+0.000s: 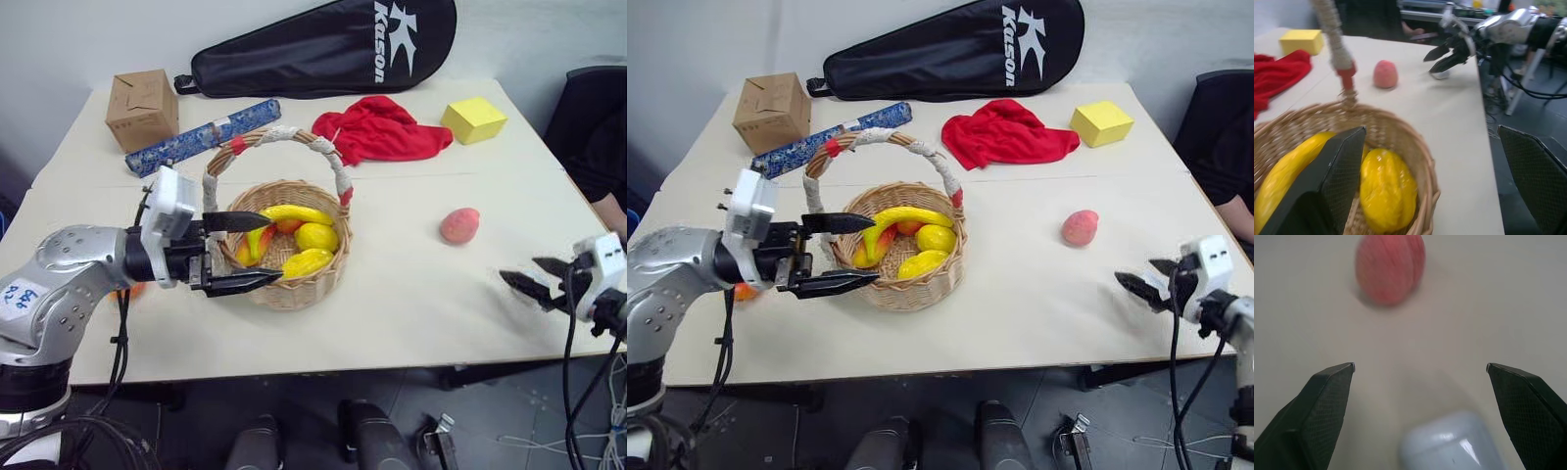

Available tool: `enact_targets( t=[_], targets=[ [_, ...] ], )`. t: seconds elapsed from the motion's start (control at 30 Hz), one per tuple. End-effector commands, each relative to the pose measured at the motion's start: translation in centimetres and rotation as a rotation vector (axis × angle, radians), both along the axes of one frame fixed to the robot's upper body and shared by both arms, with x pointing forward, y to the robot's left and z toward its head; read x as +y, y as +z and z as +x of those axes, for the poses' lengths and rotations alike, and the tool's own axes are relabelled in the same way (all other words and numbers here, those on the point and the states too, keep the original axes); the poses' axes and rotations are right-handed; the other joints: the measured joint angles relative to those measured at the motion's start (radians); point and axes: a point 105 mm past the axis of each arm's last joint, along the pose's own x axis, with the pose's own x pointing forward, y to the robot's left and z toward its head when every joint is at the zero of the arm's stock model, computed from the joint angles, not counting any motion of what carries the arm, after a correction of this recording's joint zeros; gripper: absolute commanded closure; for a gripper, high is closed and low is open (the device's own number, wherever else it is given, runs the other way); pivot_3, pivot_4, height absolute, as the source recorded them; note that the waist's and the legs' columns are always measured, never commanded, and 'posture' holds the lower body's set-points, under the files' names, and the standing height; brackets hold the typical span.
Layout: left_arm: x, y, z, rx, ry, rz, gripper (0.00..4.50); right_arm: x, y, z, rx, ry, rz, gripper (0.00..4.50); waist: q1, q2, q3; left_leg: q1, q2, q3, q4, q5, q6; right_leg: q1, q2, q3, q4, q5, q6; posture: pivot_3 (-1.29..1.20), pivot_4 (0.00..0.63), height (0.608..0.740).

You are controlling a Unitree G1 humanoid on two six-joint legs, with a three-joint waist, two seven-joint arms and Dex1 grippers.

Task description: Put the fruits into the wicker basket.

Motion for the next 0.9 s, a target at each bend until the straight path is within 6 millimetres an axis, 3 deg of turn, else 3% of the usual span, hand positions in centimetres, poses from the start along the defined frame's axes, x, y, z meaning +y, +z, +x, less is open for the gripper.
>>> enact_targets(
  t=[0.03, 0.1, 0.17, 0.3, 0.37, 0.57, 0.73, 0.9],
  targets=[
    [3.8, 1.3, -0.1, -0.058, 0.257, -0.051, 0.00, 7.3, 7.2, -1.9, -0.145, 0.383, 0.028, 0.04, -0.003, 0.000, 0.000, 0.000, 0.001, 0.000, 0.000, 0.000, 0.000, 0.000, 0.000, 0.000, 0.000, 0.000, 0.000, 0.00, 0.150, 0.740],
    [8.0, 0.6, -0.1, -0.047, 0.516, -0.058, 0.00, 12.1, 9.1, -4.2, -0.156, 0.644, 0.025, 0.04, -0.003, 0.000, 0.000, 0.000, 0.003, -0.004, 0.000, -0.001, -0.002, 0.000, 0.001, -0.003, 0.000, -0.001, -0.002, 0.00, 0.150, 0.740],
    [12.1, -0.4, -0.4, -0.011, 0.753, -0.053, 0.00, 14.8, 10.0, -5.7, -0.160, 0.799, 0.008, 0.04, 0.005, -0.002, 0.000, 0.000, 0.005, -0.006, 0.000, -0.002, -0.004, 0.001, 0.002, -0.005, 0.000, -0.003, -0.005, 0.00, 0.150, 0.740],
    [18.5, -2.4, -1.0, 0.082, 1.104, -0.023, 0.00, 18.0, 11.4, -6.8, -0.200, 0.959, -0.054, 0.04, 0.021, -0.004, 0.001, -0.002, 0.005, -0.010, 0.000, -0.003, -0.005, 0.001, 0.000, -0.009, -0.001, -0.004, -0.007, 0.00, 0.150, 0.740],
    [21.4, -3.0, -1.1, 0.151, 1.244, -0.051, 0.00, 19.4, 12.4, -6.2, -0.244, 0.985, -0.085, 0.04, 0.026, -0.004, 0.001, -0.002, 0.003, -0.010, 0.001, -0.002, -0.004, 0.001, -0.003, -0.009, -0.001, -0.004, -0.006, 0.00, 0.150, 0.740],
    [26.2, -4.2, 0.7, 0.226, 1.432, 0.016, 0.00, 21.2, 13.8, -5.7, -0.318, 1.049, -0.127, 0.04, 0.035, -0.007, -0.001, -0.004, 0.000, -0.014, -0.002, -0.002, -0.004, 0.000, -0.010, -0.013, -0.004, -0.004, -0.009, 0.00, 0.150, 0.740],
    [27.1, -5.8, 3.0, 0.246, 1.433, 0.091, 0.00, 21.7, 14.0, -5.8, -0.342, 1.070, -0.127, 0.04, 0.033, -0.008, -0.001, -0.006, -0.004, -0.013, -0.013, -0.001, -0.002, -0.005, -0.016, -0.017, -0.008, -0.004, -0.009, 0.00, 0.150, 0.740],
    [28.0, -7.2, 4.8, 0.281, 1.454, 0.118, 0.00, 21.7, 14.5, -6.4, -0.373, 1.084, -0.132, 0.04, 0.030, -0.008, -0.001, -0.023, -0.002, -0.010, -0.010, 0.002, -0.010, -0.022, -0.017, -0.031, -0.003, -0.004, -0.008, 0.00, 0.150, 0.740]
  ],
)
